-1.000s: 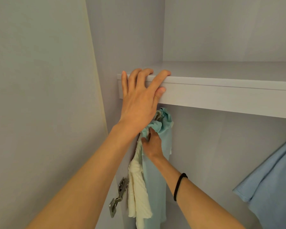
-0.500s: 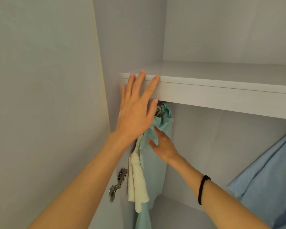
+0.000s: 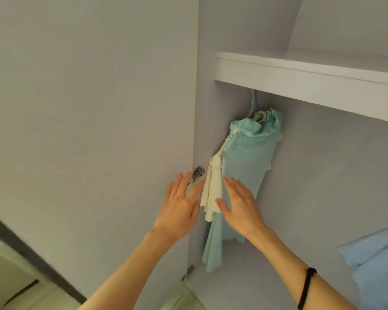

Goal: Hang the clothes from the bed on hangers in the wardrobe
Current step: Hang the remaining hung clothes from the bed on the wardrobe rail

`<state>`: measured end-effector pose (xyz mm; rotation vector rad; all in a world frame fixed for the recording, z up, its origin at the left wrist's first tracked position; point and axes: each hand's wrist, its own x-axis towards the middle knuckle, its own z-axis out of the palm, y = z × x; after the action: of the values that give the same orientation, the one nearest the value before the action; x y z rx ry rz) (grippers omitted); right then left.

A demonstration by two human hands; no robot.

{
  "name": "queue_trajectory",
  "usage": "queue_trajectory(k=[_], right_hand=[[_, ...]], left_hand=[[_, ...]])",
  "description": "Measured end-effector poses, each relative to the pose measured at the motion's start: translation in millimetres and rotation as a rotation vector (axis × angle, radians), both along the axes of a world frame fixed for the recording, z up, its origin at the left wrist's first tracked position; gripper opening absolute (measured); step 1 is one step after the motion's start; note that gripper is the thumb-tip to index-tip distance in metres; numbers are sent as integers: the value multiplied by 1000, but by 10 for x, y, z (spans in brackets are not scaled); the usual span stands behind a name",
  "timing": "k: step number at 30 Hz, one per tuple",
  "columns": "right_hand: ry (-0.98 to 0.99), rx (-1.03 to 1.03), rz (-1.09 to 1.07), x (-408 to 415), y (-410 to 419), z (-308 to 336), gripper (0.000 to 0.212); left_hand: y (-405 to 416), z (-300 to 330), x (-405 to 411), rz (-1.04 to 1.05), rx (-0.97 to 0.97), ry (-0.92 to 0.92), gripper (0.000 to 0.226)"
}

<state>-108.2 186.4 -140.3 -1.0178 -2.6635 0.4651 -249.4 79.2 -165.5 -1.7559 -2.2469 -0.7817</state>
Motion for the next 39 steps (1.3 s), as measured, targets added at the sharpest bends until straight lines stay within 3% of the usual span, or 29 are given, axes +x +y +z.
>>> queue_trajectory(k=[6, 11, 14, 17, 23, 27, 31, 36, 39], right_hand=[[-139, -14, 237, 162, -858, -327, 60], [-141, -60, 562, 29, -1931, -519, 68], [-120, -96, 743, -22, -2643, -623, 58], [-86, -133, 891, -74, -3382, -695, 58], [-117, -158, 1193, 80, -4992, -857, 58], [-183, -194, 1410, 336, -6006, -947, 57], [-220, -181, 1600, 548, -6827, -1018, 59], [-327, -157, 1865, 849, -7589, -1155, 57], [-366, -131, 2042, 1006, -7983, -1227, 55]], left_hand=[[-1292, -351, 398, 282, -150, 58, 44], [-2731, -570, 804, 665, -217, -104, 59], [-3578, -663, 1098, 862, -275, -251, 54], [-4351, -720, 1392, 1078, -253, -318, 49], [-5739, -843, 2264, 1444, -163, -461, 63], [-6620, -985, 2939, 1671, -142, -552, 56], [-7255, -1022, 3471, 1842, -122, -592, 60], [-7541, -1074, 4143, 2103, -36, -680, 48], [-7606, -1151, 4514, 2279, -30, -779, 68]])
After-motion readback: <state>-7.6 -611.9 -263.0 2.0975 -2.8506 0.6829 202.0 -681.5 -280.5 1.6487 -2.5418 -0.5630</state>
